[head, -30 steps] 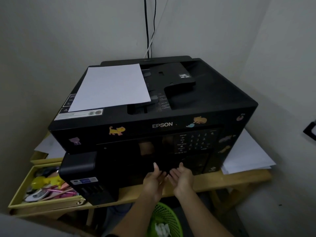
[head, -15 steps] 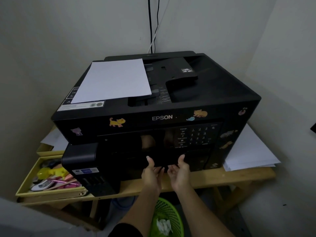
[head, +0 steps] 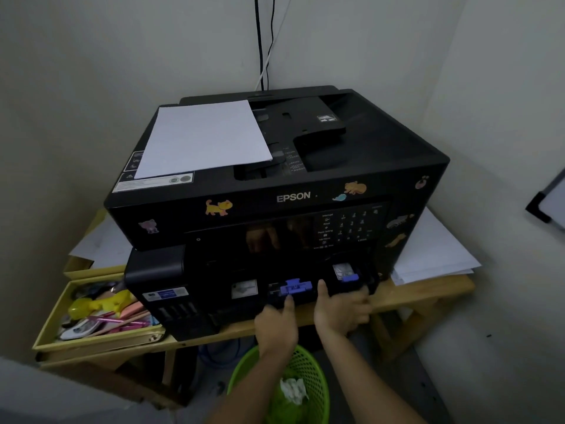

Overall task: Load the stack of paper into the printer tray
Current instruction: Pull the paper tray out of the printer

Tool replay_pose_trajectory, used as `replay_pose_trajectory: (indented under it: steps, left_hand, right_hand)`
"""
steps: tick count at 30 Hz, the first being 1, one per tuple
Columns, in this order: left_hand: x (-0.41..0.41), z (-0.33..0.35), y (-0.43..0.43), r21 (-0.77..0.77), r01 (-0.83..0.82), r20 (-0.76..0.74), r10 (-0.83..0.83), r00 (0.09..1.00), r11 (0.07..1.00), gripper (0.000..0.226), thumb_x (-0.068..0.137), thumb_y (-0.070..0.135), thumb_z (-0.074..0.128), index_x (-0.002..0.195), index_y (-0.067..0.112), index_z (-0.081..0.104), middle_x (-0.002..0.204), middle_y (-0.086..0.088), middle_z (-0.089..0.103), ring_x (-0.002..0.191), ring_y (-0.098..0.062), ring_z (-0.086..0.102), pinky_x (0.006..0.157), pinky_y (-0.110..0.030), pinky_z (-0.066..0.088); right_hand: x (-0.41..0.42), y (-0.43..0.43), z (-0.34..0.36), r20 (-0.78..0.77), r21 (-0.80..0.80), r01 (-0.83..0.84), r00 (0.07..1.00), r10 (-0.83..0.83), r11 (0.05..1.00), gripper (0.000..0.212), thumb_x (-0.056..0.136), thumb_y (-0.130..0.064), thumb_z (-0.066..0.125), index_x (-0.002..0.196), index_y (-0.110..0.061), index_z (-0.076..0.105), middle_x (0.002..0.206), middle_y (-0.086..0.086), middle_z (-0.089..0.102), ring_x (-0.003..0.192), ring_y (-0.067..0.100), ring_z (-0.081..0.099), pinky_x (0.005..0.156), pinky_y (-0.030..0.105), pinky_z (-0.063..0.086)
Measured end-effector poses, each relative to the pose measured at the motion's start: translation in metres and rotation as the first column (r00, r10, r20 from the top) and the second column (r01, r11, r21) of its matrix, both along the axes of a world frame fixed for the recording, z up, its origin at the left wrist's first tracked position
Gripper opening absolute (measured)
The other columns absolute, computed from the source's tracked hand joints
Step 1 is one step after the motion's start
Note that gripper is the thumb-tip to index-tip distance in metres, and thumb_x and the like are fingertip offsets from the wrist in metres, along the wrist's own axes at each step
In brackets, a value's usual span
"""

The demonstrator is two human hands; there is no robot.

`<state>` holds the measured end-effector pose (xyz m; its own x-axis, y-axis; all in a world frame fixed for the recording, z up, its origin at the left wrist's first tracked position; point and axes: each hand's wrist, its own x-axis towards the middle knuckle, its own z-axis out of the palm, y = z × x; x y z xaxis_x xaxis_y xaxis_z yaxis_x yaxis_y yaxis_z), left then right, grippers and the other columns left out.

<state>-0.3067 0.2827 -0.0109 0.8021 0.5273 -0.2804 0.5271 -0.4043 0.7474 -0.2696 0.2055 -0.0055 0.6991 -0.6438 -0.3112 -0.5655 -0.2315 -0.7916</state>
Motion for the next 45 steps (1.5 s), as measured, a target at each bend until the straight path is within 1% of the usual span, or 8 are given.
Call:
replay_pose_trajectory:
  steps: [2,4,6,9,13,20,31,45]
  left_hand:
    - [-0.003,0.006,0.005,0.253,0.17,0.145,-0.212,0.967,0.952,0.031,0.096,0.035,0.047,0.087,0.007,0.054,0.085,-0.009,0.059,0.072,-0.02,0.056,0.063,-0.03,0.044]
    - [0.0,0.008,0.011,0.513,0.24,0.167,-0.37,0.914,0.824,0.027,0.095,0.035,0.047,0.103,0.01,0.053,0.102,-0.006,0.054,0.095,-0.022,0.053,0.081,-0.028,0.043]
    - [0.006,0.01,0.018,0.663,0.299,0.055,-0.443,0.895,0.686,0.04,0.093,0.046,0.044,0.118,0.015,0.05,0.117,-0.003,0.05,0.112,-0.021,0.046,0.096,-0.03,0.039]
    - [0.016,0.007,0.035,0.645,0.5,-0.227,-0.48,0.847,0.577,0.068,0.091,0.059,0.036,0.141,0.013,0.035,0.144,-0.003,0.039,0.135,-0.022,0.033,0.111,-0.035,0.025]
    - [0.018,0.003,0.048,0.578,0.682,-0.452,-0.519,0.725,0.448,0.065,0.097,0.049,0.035,0.149,0.013,0.022,0.157,-0.004,0.025,0.145,-0.022,0.022,0.117,-0.037,0.019]
    - [0.0,0.018,0.042,0.625,0.687,-0.468,-0.527,0.71,0.37,0.042,0.098,0.022,0.041,0.138,0.009,0.038,0.14,-0.007,0.047,0.119,-0.025,0.054,0.097,-0.033,0.043]
    - [-0.064,0.007,0.029,0.622,0.71,-0.443,-0.6,0.667,0.331,0.04,0.097,0.036,0.043,0.126,0.01,0.049,0.127,-0.008,0.057,0.109,-0.026,0.06,0.09,-0.035,0.046]
    - [-0.12,0.021,0.014,0.547,0.82,-0.52,-0.699,0.492,0.17,0.03,0.087,0.03,0.051,0.103,0.009,0.064,0.108,-0.012,0.064,0.098,-0.028,0.062,0.079,-0.034,0.047]
  right_hand:
    - [-0.003,-0.002,-0.001,0.112,-0.422,-0.186,0.96,0.255,0.887,0.067,0.081,-0.036,0.067,0.133,-0.008,0.038,0.14,0.02,0.029,0.124,0.038,0.031,0.101,0.048,0.038]
    - [-0.002,-0.007,-0.003,0.105,-0.644,-0.308,0.871,0.48,0.7,0.044,0.087,-0.034,0.059,0.123,-0.009,0.053,0.132,0.014,0.043,0.121,0.031,0.037,0.101,0.042,0.037]
    - [0.003,-0.013,-0.003,0.019,-0.707,-0.451,0.759,0.651,0.546,0.036,0.094,-0.035,0.047,0.114,-0.008,0.061,0.124,0.009,0.052,0.118,0.025,0.042,0.102,0.037,0.036]
    - [0.011,-0.023,-0.005,-0.181,-0.686,-0.653,0.579,0.795,0.319,0.048,0.098,-0.042,0.032,0.125,-0.01,0.055,0.132,0.004,0.051,0.125,0.021,0.039,0.108,0.034,0.03]
    - [0.013,-0.033,-0.009,-0.331,-0.585,-0.79,0.438,0.836,0.182,0.061,0.096,-0.053,0.025,0.144,-0.015,0.033,0.145,0.003,0.044,0.133,0.02,0.037,0.116,0.035,0.019]
    - [-0.005,-0.037,-0.013,-0.349,-0.599,-0.783,0.44,0.828,0.164,0.066,0.094,-0.056,0.028,0.146,-0.016,0.027,0.144,0.002,0.045,0.13,0.021,0.038,0.115,0.035,0.021]
    - [-0.084,-0.057,-0.032,-0.229,-0.692,-0.684,0.513,0.828,0.232,0.058,0.093,-0.046,0.041,0.136,-0.007,0.045,0.128,0.007,0.059,0.119,0.024,0.048,0.112,0.04,0.025]
    - [-0.155,-0.088,-0.035,-0.229,-0.642,-0.716,0.519,0.823,0.273,0.061,0.086,-0.05,0.047,0.132,-0.009,0.05,0.122,0.007,0.061,0.115,0.025,0.045,0.109,0.036,0.022]
